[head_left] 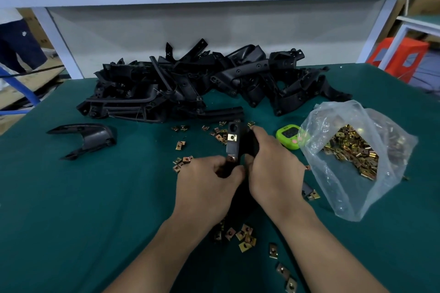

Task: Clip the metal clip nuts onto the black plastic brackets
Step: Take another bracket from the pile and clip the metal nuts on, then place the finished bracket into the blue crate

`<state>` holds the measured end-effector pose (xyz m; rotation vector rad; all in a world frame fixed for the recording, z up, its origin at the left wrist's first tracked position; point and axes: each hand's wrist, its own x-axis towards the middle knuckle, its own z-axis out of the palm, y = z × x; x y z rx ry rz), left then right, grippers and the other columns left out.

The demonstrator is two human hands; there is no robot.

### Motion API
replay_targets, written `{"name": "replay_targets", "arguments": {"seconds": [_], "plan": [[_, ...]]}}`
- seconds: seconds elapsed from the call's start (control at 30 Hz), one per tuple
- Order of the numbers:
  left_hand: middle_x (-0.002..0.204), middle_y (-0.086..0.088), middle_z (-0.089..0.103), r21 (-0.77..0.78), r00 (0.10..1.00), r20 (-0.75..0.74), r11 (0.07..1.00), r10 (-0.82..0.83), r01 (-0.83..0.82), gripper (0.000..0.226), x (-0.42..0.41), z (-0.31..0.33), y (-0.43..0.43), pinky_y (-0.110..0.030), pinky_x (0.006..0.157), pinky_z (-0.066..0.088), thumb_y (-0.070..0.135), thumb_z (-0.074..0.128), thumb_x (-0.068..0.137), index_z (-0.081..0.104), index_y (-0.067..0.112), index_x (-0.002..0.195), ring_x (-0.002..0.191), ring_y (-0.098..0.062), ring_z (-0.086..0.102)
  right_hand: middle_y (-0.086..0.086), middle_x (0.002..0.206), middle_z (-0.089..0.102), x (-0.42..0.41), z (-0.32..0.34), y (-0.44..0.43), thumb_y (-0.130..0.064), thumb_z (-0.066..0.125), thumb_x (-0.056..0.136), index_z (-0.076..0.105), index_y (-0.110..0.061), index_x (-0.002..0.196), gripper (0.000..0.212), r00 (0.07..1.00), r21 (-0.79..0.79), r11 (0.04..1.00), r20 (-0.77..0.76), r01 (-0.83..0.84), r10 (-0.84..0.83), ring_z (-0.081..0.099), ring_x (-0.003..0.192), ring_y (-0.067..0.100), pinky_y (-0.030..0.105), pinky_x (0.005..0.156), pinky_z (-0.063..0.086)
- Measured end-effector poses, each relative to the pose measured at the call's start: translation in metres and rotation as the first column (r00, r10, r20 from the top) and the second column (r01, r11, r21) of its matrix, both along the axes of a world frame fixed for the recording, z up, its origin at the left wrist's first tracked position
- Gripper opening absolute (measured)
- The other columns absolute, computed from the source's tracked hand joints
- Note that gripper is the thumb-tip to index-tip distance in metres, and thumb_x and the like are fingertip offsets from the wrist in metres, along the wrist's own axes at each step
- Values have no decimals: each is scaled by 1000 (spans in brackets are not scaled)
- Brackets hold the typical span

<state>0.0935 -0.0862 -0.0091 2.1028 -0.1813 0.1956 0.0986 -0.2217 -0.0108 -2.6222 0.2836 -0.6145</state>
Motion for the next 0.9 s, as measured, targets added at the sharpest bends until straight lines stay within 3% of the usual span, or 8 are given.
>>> {"name": "replay_targets", "arguments": {"seconds": [0.13, 0.37, 0.5, 0.6, 0.67, 0.77, 0.9], "plan": [[59, 15, 68, 25, 1000, 26, 1000, 5, -5, 28, -1, -5, -2, -34, 52, 53, 46, 68, 86, 72, 26, 68, 54, -7, 65, -13, 95, 60, 0, -1, 3, -21, 64, 93, 47, -37, 130, 43, 1000, -5, 1000, 4, -9, 9, 60, 88, 15, 32, 65, 29], [53, 12, 62, 59, 986, 168, 998, -7, -3, 33, 3, -8, -2, -28, 48, 47, 48, 64, 85, 66, 22, 63, 49, -11, 58, -9, 104, 63, -3, 2, 1, -25, 64, 93, 40, -34, 141, 55, 999, 0, 999, 35, -33, 33, 64, 93, 20, 33, 68, 32], [49, 15, 56, -129, 992, 122, 992, 33, -17, 19, 3, -5, 1, -15, 44, 36, 34, 64, 80, 64, 26, 63, 44, -2, 47, -4, 109, 65, -9, 10, 1, -25, 59, 91, 22, -34, 153, 72, 983, -3, 992, -131, -129, 128, 65, 99, 27, 38, 71, 36], [65, 14, 68, -246, 990, 114, 968, 83, -52, 10, 5, 2, 5, -24, 53, 49, 34, 66, 85, 74, 39, 84, 58, -5, 61, -7, 103, 65, -18, 21, 5, -28, 62, 92, 23, -33, 154, 73, 971, 125, 971, -96, -206, 218, 62, 92, 21, 37, 72, 40], [74, 9, 74, -331, 991, 115, 943, 65, -23, 10, 5, 10, 5, -31, 62, 57, 36, 69, 88, 77, 42, 92, 70, -16, 70, -13, 90, 64, -26, 33, 2, -21, 65, 89, 35, -37, 148, 68, 951, 332, 902, -44, -274, 305, 61, 78, 12, 30, 65, 46], [72, 4, 74, -441, 992, 117, 897, 37, 18, 12, 1, 28, -4, -25, 60, 54, 37, 69, 89, 78, 35, 81, 67, -16, 69, -12, 77, 65, -45, 55, -11, -11, 68, 84, 45, -42, 142, 70, 930, 637, 711, 25, -298, 368, 60, 64, 10, 24, 58, 45], [60, 3, 64, -602, 999, 36, 799, 29, -1, 24, -10, 47, -31, -23, 53, 45, 34, 70, 88, 72, 22, 67, 57, -10, 56, 5, 92, 76, -76, 80, -29, -4, 65, 90, 56, -40, 134, 57, 929, 812, 531, 35, -241, 368, 69, 70, 19, 34, 66, 54]]}}
